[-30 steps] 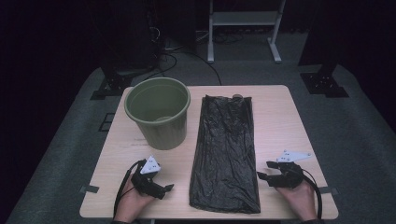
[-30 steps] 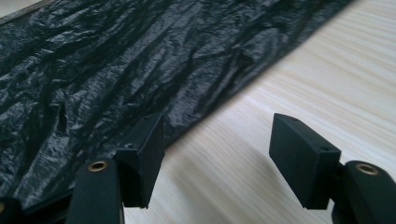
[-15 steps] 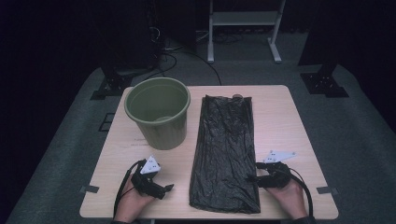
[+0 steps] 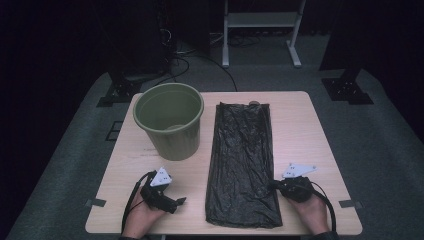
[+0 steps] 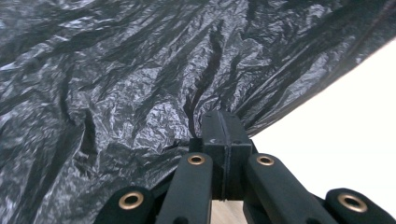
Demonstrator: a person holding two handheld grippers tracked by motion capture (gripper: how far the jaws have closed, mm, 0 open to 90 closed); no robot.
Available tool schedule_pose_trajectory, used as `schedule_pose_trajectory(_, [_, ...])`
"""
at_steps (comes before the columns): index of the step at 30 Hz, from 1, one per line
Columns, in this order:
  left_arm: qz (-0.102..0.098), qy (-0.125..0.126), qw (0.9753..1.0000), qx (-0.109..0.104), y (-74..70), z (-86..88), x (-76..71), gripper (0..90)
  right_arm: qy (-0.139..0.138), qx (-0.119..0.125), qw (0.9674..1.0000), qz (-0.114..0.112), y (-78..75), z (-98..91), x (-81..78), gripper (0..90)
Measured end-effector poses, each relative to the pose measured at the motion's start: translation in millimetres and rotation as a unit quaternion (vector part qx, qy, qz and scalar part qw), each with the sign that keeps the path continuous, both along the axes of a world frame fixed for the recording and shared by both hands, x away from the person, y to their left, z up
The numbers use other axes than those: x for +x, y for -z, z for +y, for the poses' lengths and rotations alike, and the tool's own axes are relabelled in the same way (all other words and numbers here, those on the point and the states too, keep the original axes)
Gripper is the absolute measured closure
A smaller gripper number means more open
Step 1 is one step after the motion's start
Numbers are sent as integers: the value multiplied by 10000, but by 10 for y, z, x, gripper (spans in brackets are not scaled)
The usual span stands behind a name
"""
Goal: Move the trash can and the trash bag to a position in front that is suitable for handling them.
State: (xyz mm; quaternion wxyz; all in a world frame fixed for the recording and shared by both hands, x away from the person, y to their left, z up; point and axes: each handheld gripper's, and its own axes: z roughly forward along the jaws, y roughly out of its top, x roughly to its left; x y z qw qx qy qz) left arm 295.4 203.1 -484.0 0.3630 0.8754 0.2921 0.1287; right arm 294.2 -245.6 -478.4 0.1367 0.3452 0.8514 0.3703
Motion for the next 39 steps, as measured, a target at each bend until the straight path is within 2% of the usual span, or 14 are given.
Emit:
schedule_pose_trajectory(6, [0, 1, 10000, 0, 0, 0, 0, 0, 198, -18, 9998, 1, -15, -88, 16, 900])
schedule_pose_trajectory(7, [1, 1, 10000, 0, 0, 0, 0, 0, 307, 7, 9995, -40, -23, -153, 22, 900])
schedule_pose_trajectory(16, [1, 1, 10000, 0, 0, 0, 0, 0, 660, 94, 9977, -126, -67, -372, 28, 900])
schedule_pose_trajectory(19, [1, 0, 10000, 0, 0, 0, 0, 0, 818, 43, 9965, -137, -86, -473, 27, 900])
schedule_pose_trajectory(25, [0, 2, 10000, 1, 0, 0, 0, 0, 1138, 95, 9934, -127, -110, -696, 36, 900])
schedule_pose_trajectory(31, [-1, 2, 10000, 1, 0, 0, 0, 0, 1324, 126, 9911, -89, -109, -855, 38, 900])
schedule_pose_trajectory(34, [-1, 2, 10000, 0, 0, 0, 0, 0, 1477, 87, 9889, -95, -112, -972, 22, 900])
schedule_pose_trajectory(39, [-1, 2, 10000, 0, 0, 0, 0, 0, 1588, 18, 9873, -73, -99, -1066, -6, 900])
